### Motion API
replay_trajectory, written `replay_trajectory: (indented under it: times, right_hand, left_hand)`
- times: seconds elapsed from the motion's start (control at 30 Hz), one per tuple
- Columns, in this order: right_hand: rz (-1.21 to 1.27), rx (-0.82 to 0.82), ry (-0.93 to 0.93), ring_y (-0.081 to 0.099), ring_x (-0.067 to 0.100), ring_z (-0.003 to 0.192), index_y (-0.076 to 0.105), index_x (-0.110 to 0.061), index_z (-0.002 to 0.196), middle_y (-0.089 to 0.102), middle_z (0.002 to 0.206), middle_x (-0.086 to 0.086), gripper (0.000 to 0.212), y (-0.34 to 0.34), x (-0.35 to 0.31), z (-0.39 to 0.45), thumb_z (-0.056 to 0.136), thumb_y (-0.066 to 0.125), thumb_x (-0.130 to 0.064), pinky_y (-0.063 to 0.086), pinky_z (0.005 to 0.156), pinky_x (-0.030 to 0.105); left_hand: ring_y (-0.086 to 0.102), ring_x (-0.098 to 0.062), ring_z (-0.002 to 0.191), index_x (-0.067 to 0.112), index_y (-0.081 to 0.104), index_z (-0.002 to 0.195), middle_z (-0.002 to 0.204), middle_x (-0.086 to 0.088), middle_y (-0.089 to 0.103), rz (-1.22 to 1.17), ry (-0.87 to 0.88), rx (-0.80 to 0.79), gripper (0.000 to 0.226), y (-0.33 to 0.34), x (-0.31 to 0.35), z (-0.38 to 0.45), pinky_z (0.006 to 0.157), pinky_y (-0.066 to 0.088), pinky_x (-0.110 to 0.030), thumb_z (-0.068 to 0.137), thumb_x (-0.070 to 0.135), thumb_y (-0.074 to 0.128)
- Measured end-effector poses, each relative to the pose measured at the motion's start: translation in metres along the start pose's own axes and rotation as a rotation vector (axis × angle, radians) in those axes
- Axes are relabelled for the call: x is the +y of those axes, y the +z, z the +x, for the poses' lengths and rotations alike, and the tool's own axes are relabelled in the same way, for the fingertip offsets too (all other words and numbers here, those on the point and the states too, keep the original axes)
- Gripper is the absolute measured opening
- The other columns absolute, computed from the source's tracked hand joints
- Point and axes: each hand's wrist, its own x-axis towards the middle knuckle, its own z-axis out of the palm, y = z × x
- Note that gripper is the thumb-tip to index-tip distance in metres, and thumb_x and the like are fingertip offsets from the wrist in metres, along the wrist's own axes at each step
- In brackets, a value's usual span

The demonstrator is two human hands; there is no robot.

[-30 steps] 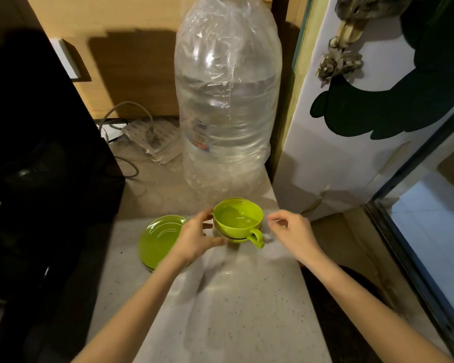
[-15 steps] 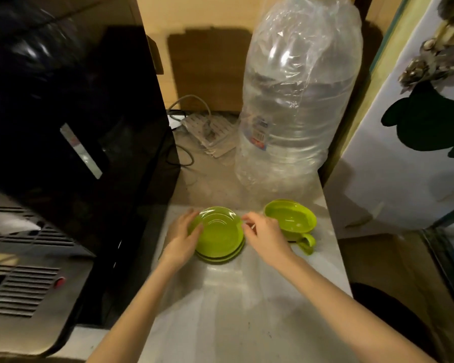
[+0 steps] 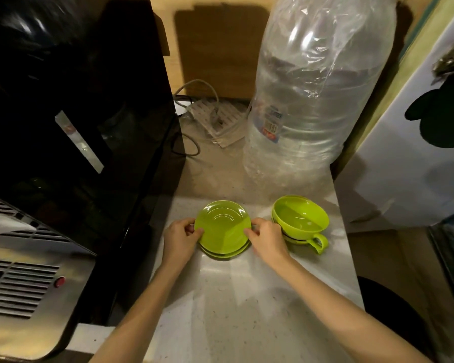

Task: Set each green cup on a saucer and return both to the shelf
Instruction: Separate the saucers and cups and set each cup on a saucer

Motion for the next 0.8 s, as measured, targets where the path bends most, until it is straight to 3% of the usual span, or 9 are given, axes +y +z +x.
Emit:
replay_trajectory:
  times: [0.07,0.13,0.2,0.27,0.43,0.47,0.63,0.73,0.8]
  right_hand:
    - [0.037,0.001,0.017,0.068,0.032,0.073,0.065,-0.002,0.099,0.073,0.081,0.022,0.021,0.002,0.0,0.001,0.086,0.06,-0.017,0.053,0.071,0.033]
    - [0.109,-0.003,0.044,0.063,0.021,0.054,0.064,0.0,0.094,0.069,0.066,0.019,0.016,0.004,0.0,0.001,0.086,0.059,-0.012,0.056,0.066,0.032]
    - [0.191,-0.016,0.069,0.053,0.005,0.034,0.063,0.001,0.092,0.059,0.048,0.007,0.012,0.004,0.0,-0.001,0.086,0.057,-0.008,0.05,0.051,0.018]
    - [0.25,-0.022,0.085,0.05,0.001,0.028,0.063,0.001,0.092,0.055,0.045,0.0,0.011,0.004,0.0,-0.005,0.086,0.057,-0.006,0.043,0.041,0.01]
    - [0.339,-0.04,0.083,0.052,0.002,0.03,0.063,0.0,0.098,0.059,0.049,0.002,0.015,0.005,0.006,-0.022,0.085,0.058,-0.004,0.048,0.042,0.017]
    - [0.348,-0.039,0.083,0.053,0.002,0.031,0.063,-0.001,0.1,0.06,0.05,0.001,0.016,0.005,0.007,-0.026,0.085,0.059,-0.004,0.049,0.042,0.016]
    - [0.419,-0.059,0.085,0.051,0.003,0.028,0.061,0.003,0.1,0.059,0.048,0.001,0.018,0.004,0.011,-0.05,0.083,0.061,-0.002,0.047,0.038,0.016]
    - [0.431,-0.081,0.092,0.051,0.004,0.029,0.062,0.001,0.098,0.06,0.047,-0.001,0.018,0.005,0.017,-0.067,0.081,0.063,-0.003,0.047,0.038,0.018]
    - [0.423,-0.097,0.099,0.052,0.004,0.03,0.062,-0.003,0.095,0.062,0.051,0.002,0.015,0.006,0.02,-0.079,0.08,0.065,-0.005,0.049,0.04,0.019]
  left_hand:
    - [0.061,-0.028,0.072,0.005,0.069,0.096,0.074,-0.009,0.062,-0.001,-0.008,0.005,0.021,0.0,0.001,0.001,0.071,0.051,-0.035,0.076,0.012,0.069]
    - [0.062,-0.027,0.071,0.005,0.07,0.097,0.074,-0.009,0.062,-0.001,-0.015,0.005,0.022,0.0,0.001,0.001,0.071,0.052,-0.035,0.076,0.011,0.069]
    - [0.064,-0.03,0.07,0.003,0.069,0.098,0.072,-0.008,0.062,-0.022,-0.025,0.004,0.024,-0.002,0.002,-0.001,0.072,0.055,-0.039,0.075,0.01,0.07]
    - [0.06,-0.025,0.066,0.002,0.069,0.099,0.07,-0.007,0.06,-0.043,-0.041,0.014,0.026,-0.003,0.002,-0.004,0.071,0.056,-0.039,0.074,0.008,0.07]
    - [0.05,-0.004,0.058,0.002,0.07,0.097,0.064,0.002,0.057,-0.092,-0.043,0.002,0.024,-0.01,-0.001,-0.017,0.052,0.041,-0.003,0.074,0.006,0.07]
    - [0.051,-0.003,0.059,0.002,0.07,0.096,0.063,0.003,0.057,-0.102,-0.048,0.003,0.022,-0.011,-0.001,-0.02,0.05,0.04,0.0,0.074,0.007,0.07]
    - [0.055,-0.008,0.06,0.004,0.071,0.085,0.065,-0.001,0.061,-0.102,-0.112,0.049,0.017,-0.015,-0.005,-0.038,0.051,0.041,-0.005,0.075,0.018,0.07]
    - [0.059,-0.018,0.063,0.004,0.071,0.081,0.067,-0.005,0.064,-0.1,-0.134,0.038,0.018,-0.017,-0.012,-0.051,0.068,0.05,-0.027,0.075,0.021,0.071]
    - [0.06,-0.019,0.061,0.004,0.071,0.079,0.065,-0.005,0.064,-0.083,-0.134,0.023,0.018,-0.019,-0.018,-0.06,0.069,0.051,-0.031,0.075,0.021,0.071]
